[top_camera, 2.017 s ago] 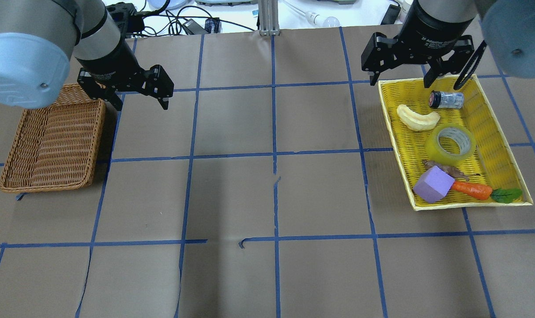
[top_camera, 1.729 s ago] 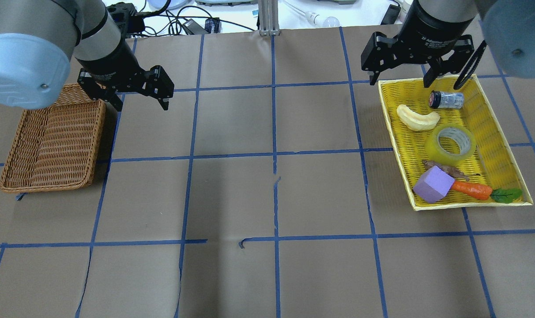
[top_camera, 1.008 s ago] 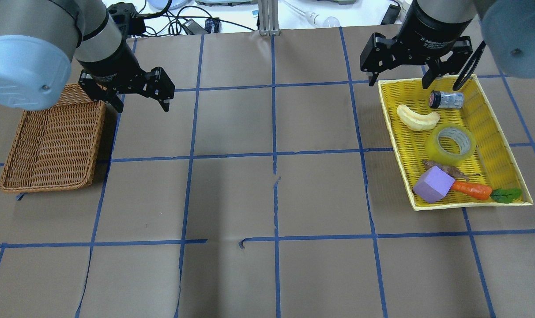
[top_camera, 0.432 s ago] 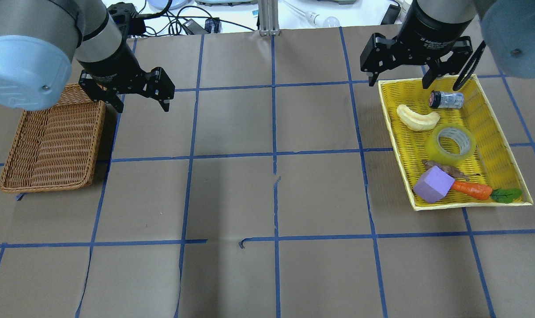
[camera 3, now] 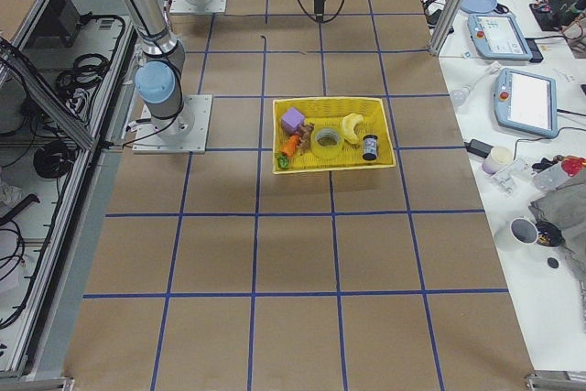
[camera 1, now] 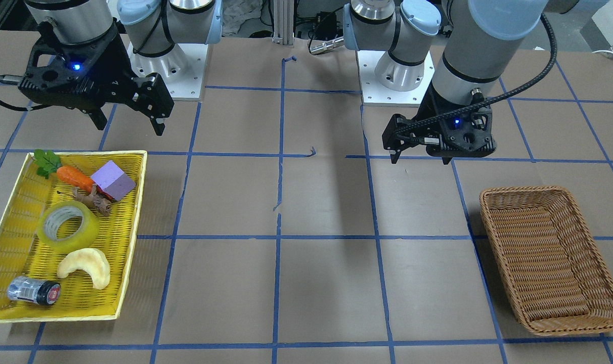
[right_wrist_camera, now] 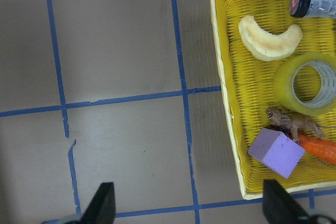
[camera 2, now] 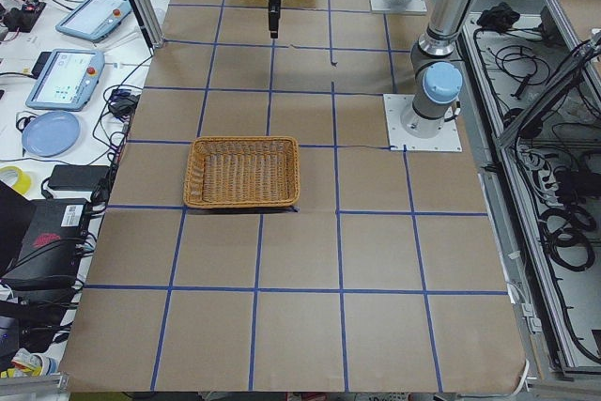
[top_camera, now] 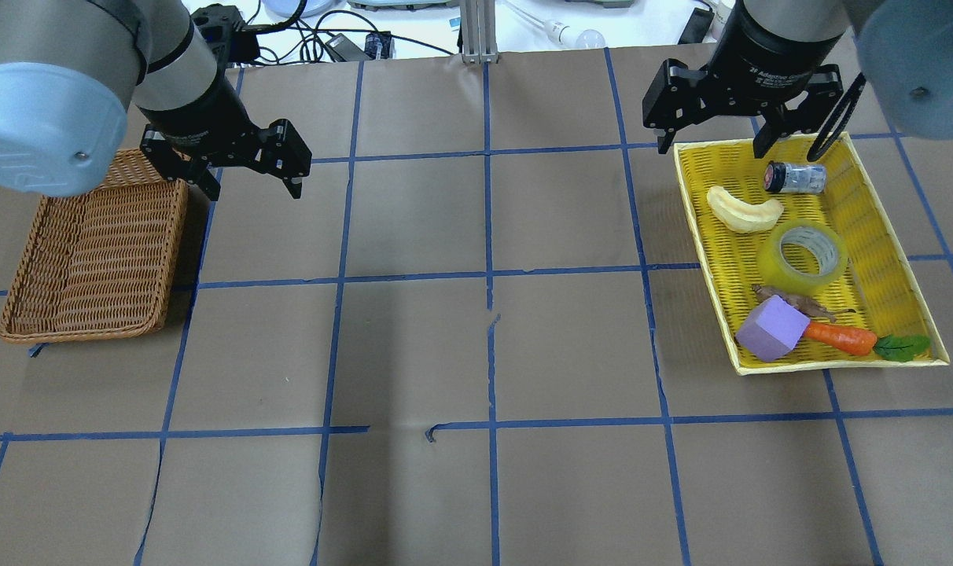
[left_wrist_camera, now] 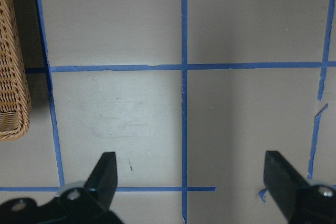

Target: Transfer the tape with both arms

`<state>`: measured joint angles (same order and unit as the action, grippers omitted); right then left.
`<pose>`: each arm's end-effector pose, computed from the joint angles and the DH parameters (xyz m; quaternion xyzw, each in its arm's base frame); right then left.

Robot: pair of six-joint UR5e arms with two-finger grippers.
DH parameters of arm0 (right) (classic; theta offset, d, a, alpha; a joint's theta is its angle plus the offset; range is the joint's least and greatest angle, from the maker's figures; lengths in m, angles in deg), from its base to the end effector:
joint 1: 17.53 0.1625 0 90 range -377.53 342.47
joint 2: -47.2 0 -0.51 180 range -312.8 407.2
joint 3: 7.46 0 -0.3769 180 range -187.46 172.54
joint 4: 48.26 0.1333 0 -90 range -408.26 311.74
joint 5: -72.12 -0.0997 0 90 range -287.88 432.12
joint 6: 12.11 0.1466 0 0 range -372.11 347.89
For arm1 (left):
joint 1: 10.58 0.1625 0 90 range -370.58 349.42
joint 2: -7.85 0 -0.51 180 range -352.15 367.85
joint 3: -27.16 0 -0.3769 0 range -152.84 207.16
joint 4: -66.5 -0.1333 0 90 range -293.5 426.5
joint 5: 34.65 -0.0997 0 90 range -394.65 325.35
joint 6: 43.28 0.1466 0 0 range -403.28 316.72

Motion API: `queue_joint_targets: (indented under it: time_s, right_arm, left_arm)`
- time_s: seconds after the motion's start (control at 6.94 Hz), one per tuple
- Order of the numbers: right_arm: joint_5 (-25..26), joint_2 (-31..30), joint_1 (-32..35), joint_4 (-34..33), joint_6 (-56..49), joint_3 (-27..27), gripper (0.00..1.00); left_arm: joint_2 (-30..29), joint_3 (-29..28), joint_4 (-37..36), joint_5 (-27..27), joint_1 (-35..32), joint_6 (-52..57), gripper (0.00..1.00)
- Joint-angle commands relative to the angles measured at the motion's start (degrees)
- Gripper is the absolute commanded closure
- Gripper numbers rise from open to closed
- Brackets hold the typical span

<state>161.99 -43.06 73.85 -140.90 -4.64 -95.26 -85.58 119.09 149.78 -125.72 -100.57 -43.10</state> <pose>0.1453 -0.4832 0.5515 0.0530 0.9976 -0.0443 0.0046 -0.1305 -0.5089 0.4922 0.0014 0.9999 -0.0119 0.0094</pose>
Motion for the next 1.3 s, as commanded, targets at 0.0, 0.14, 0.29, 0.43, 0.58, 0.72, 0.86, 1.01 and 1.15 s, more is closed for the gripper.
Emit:
queue_joint_targets:
  time_s: [0.0,0.14,0.29,0.43,0.58,0.72,0.86,1.01,1.15]
  right_arm:
    - [0.13,0.09,0.03,0.00,0.00,0.00,0.00]
    - [-0.13,0.35,0.03,-0.17,-0.61,-0.17,0.00]
    - [-0.40,0.70,-0.23,-0.43,-0.70,-0.18,0.00]
    - [0.38,1.66,-1.71,-0.70,-1.66,-0.35,0.00]
    - [0.48,2.45,-5.99,-0.79,-8.63,-0.79,0.00]
    - [-0.22,4.55,-13.17,-0.79,-17.14,-0.88,0.00]
    - [-0.57,8.49,-18.03,-0.79,-24.01,-1.23,0.00]
    - [-0.14,11.92,-19.90,-4.88,-28.26,-2.28,0.00]
    - [0.21,14.74,-20.97,-8.75,-29.08,-3.94,0.00]
  left_arm:
    - [0.00,0.00,0.04,0.02,0.00,0.00,0.00]
    - [0.00,0.00,0.04,0.02,0.00,0.00,0.00]
    - [0.00,0.00,0.04,-0.07,0.00,0.00,0.00]
    - [0.00,0.00,0.04,-0.07,0.00,0.00,0.00]
    - [0.00,0.09,0.04,-0.07,0.00,0.00,0.00]
    - [0.00,0.17,0.04,-0.07,0.00,0.00,0.00]
    - [0.00,0.09,0.04,-0.07,0.00,0.00,0.00]
    - [0.00,0.17,0.04,-0.07,0.00,0.00,0.00]
    - [0.00,0.09,0.04,-0.07,0.08,0.00,0.00]
